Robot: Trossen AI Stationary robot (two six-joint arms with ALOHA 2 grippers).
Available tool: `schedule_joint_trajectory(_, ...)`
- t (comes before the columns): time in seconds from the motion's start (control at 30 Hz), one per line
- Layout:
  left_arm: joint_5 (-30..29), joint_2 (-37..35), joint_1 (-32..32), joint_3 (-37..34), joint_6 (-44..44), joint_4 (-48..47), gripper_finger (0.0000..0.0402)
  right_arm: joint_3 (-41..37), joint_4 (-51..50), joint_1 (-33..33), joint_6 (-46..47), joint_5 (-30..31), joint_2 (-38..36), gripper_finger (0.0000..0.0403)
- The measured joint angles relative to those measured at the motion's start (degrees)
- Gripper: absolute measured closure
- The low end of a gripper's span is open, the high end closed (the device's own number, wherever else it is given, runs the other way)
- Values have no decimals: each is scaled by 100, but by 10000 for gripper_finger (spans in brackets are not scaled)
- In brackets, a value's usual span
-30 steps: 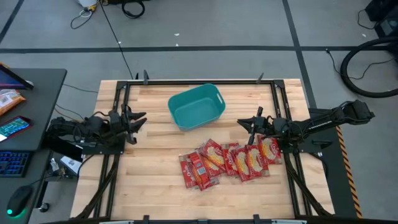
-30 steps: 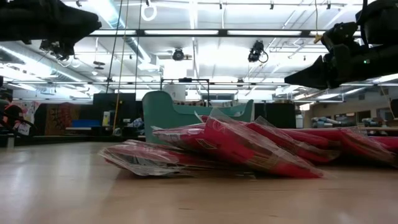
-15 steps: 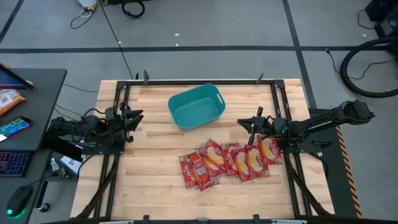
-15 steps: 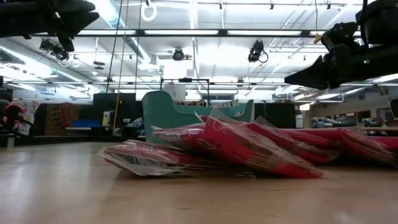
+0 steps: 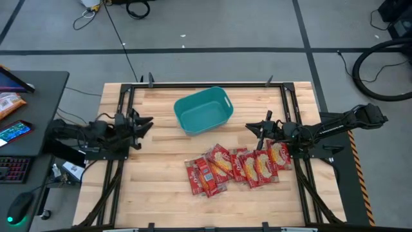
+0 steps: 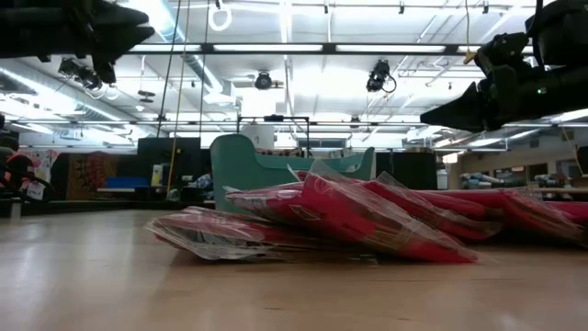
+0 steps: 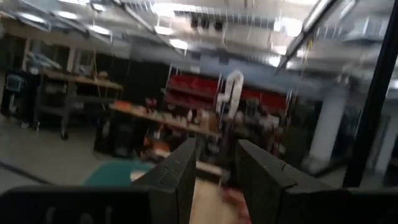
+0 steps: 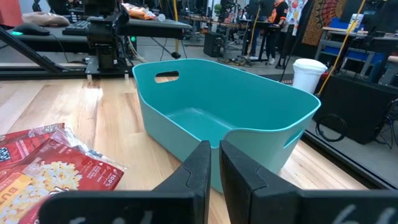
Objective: Sort popcorn bags into baskets
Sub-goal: Put the red popcorn bag into the green bin
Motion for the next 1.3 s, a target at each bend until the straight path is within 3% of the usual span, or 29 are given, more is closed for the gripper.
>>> schedule_joint_trajectory(0.3, 43, 1569, 0, 0, 44, 176, 283, 0, 0, -1, 1, 0, 0, 364)
schedule_joint_trajectory(0.67, 703, 2841, -2, 23, -652, 131, 282, 0, 0, 1, 0, -2, 0, 364)
schedule_joint_trajectory(0.9, 1585, 3623, -11, 396, -832, -9, 282, 0, 0, -1, 0, 0, 0, 364)
schedule_joint_trajectory(1.3, 1631, 5364, -476, 1235, -862, -186, 282, 0, -1, 1, 1, -2, 0, 364)
